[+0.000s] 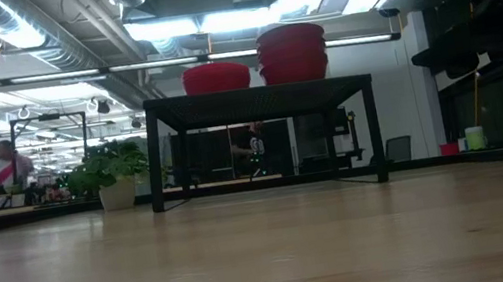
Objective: Pick & Place Mini bowls
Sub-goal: Stack the top red bowl on the top of the red bowl on the shelf, then stack the red bowl on the top of the red bowl on the shelf
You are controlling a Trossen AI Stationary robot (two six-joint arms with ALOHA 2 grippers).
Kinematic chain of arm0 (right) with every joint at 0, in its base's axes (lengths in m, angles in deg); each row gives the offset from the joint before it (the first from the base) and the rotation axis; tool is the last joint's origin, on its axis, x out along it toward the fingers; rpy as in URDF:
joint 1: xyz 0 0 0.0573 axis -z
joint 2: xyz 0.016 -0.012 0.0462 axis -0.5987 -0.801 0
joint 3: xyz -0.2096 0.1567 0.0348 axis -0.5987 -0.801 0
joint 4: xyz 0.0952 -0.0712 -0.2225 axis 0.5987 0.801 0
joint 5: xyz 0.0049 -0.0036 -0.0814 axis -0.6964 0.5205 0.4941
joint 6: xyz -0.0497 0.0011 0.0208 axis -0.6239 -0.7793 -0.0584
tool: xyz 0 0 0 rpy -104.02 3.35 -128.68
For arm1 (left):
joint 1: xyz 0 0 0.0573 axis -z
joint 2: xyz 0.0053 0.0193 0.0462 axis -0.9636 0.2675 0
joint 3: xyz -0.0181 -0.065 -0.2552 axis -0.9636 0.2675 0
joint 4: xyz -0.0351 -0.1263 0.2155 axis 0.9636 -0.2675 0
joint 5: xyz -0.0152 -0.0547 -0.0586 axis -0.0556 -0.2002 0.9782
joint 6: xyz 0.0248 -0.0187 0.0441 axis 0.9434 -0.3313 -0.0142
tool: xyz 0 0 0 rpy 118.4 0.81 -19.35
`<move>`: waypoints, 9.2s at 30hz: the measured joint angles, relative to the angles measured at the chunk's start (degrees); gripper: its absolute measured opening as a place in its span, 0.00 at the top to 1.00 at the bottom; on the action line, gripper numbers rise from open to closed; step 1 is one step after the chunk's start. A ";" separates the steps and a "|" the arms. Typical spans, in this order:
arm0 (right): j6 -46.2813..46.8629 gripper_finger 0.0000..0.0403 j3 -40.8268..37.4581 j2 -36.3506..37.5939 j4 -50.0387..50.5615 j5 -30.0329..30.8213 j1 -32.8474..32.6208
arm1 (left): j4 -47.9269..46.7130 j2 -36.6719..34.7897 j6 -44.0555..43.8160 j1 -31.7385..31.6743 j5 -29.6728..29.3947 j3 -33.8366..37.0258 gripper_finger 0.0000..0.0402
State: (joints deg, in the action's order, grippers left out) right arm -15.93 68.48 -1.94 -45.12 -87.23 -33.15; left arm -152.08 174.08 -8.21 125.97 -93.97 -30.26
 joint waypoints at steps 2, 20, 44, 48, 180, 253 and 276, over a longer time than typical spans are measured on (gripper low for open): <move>-0.01 0.41 0.00 0.01 0.00 0.00 0.00 | 0.19 0.00 -0.01 0.00 0.03 0.67 0.62; 0.00 0.41 0.00 0.00 0.01 0.00 -0.01 | 4.14 0.00 -0.02 0.00 0.29 2.93 0.99; -0.01 0.41 0.00 0.00 0.02 0.00 0.01 | 4.91 -11.15 0.60 -0.03 -8.00 0.85 0.99; -0.01 0.41 0.00 0.01 0.02 -0.02 0.01 | 4.87 -14.70 0.50 -0.78 -9.53 0.85 0.99; -0.01 0.41 -0.01 -0.09 0.01 0.00 -0.01 | 0.63 -5.07 117.45 -66.73 -4.00 -34.55 0.97; -0.01 0.41 -0.02 -0.11 0.02 0.00 -0.01 | -4.19 -5.62 94.50 -54.47 6.32 -46.66 0.99; 0.00 0.41 -0.02 -0.11 0.01 0.00 -0.01 | -10.17 -5.20 62.27 -15.19 4.39 -45.53 0.99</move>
State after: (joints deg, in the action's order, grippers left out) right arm -15.92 68.46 -2.04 -45.11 -87.23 -33.15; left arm -162.25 168.87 54.06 110.78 -89.58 -75.79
